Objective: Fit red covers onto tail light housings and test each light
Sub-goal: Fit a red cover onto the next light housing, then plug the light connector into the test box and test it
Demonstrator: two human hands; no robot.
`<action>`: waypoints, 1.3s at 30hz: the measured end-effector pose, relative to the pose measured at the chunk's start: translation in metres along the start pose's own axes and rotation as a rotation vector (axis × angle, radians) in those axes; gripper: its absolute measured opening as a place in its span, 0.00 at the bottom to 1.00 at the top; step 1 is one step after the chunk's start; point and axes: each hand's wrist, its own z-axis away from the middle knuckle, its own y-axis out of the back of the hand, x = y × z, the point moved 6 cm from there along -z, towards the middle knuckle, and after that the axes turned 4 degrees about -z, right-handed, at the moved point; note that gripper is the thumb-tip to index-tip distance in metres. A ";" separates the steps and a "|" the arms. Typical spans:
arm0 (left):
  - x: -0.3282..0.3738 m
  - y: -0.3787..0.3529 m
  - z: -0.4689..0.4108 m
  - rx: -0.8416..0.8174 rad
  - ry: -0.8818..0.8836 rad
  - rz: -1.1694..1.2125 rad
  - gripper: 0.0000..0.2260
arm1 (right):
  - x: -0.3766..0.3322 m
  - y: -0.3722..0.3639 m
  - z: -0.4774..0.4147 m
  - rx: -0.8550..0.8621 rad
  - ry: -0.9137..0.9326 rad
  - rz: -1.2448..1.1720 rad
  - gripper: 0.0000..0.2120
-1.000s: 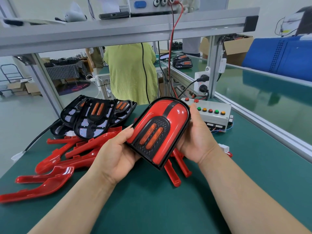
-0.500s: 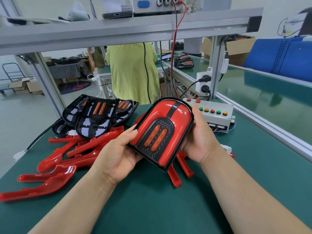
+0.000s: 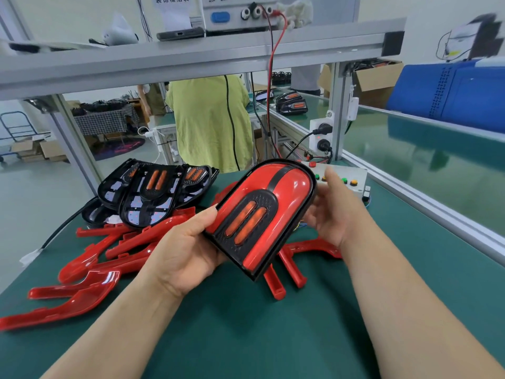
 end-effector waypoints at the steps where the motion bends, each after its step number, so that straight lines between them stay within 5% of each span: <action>1: 0.000 -0.001 0.000 -0.006 0.007 0.021 0.18 | -0.008 0.009 -0.001 0.103 0.088 0.044 0.21; 5: 0.004 -0.001 -0.001 -0.025 0.009 0.061 0.18 | -0.038 0.036 0.007 0.333 0.405 0.745 0.05; 10: 0.000 -0.005 0.004 -0.144 0.048 -0.030 0.17 | -0.021 0.043 0.003 0.199 0.086 1.465 0.08; 15: -0.010 -0.002 0.011 -0.245 0.147 -0.210 0.16 | -0.015 0.047 0.002 0.153 -0.041 1.546 0.03; 17: -0.010 0.001 0.011 -0.206 0.128 -0.380 0.15 | -0.018 0.048 -0.001 0.248 0.052 1.567 0.13; 19: -0.014 -0.001 0.010 -0.169 0.126 -0.466 0.14 | -0.024 0.049 -0.003 0.342 0.189 1.460 0.19; 22: -0.018 -0.003 0.009 -0.087 0.114 -0.528 0.16 | -0.029 0.043 -0.005 0.322 0.317 1.176 0.15; 30: 0.013 -0.006 0.011 -0.029 -0.074 -0.927 0.22 | -0.022 0.022 0.005 -0.033 0.046 0.243 0.09; 32: 0.034 0.004 0.003 0.113 -0.187 -0.906 0.21 | -0.020 0.015 0.007 -0.156 -0.019 0.045 0.06; 35: 0.069 0.026 -0.014 0.425 -0.352 -0.907 0.09 | -0.021 0.001 0.009 -0.339 0.005 -0.118 0.22; 39: 0.072 0.030 -0.042 0.501 -0.354 -1.159 0.08 | -0.022 -0.009 0.012 -0.447 0.072 -0.170 0.19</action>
